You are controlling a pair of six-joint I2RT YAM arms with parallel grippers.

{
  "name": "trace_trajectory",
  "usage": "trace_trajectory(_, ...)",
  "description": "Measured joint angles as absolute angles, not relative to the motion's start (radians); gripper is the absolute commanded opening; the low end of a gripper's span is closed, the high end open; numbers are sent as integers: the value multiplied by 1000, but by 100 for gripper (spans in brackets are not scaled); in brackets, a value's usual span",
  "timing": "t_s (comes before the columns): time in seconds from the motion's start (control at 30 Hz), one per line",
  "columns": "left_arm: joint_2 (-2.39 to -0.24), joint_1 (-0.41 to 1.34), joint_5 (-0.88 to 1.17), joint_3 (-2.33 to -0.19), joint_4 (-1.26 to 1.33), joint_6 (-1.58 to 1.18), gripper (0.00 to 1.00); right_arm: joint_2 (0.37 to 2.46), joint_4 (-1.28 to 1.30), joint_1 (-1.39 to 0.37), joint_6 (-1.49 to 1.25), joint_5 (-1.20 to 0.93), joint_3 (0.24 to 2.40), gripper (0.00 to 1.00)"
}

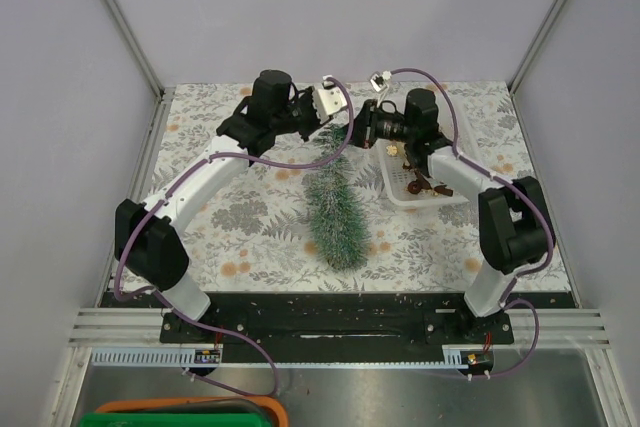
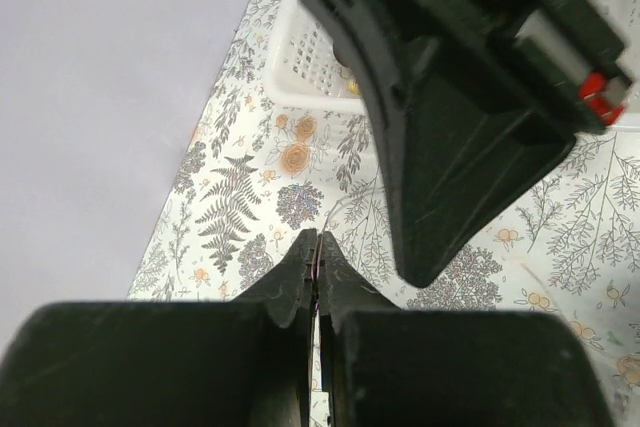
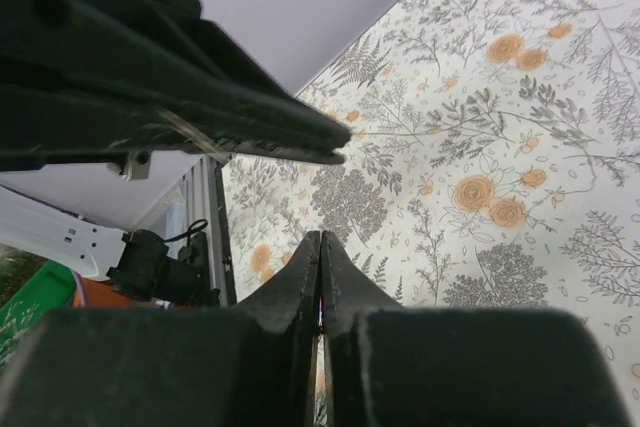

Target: Decorate the small christmas tree

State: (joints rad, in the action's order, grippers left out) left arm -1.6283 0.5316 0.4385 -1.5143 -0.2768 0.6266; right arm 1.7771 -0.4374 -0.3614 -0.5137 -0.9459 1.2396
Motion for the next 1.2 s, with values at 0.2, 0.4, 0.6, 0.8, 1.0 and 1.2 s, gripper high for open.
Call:
trace_trajectory(0.2, -1628, 534, 437, -1518, -293, 624, 63, 1626, -528, -353, -527, -861, 1088, 0)
trace_trajectory(0.4, -1628, 535, 407, -1545, -305, 601, 78, 1482, -530, -339, -487, -729, 971, 0)
trace_trajectory(0.6, -1578, 534, 368, -1554, -344, 578, 93, 1350, -509, -320, -452, -548, 814, 0)
trace_trajectory(0.8, -1437, 508, 310, -1552, -405, 566, 96, 1171, -450, -319, -435, -397, 629, 0)
trace_trajectory(1.0, -1262, 457, 216, -1547, -456, 553, 99, 817, -336, -319, -418, -309, 519, 0)
trace_trajectory(1.2, -1132, 456, 217, -1572, -567, 516, 99, 530, -213, -329, -423, -300, 508, 0)
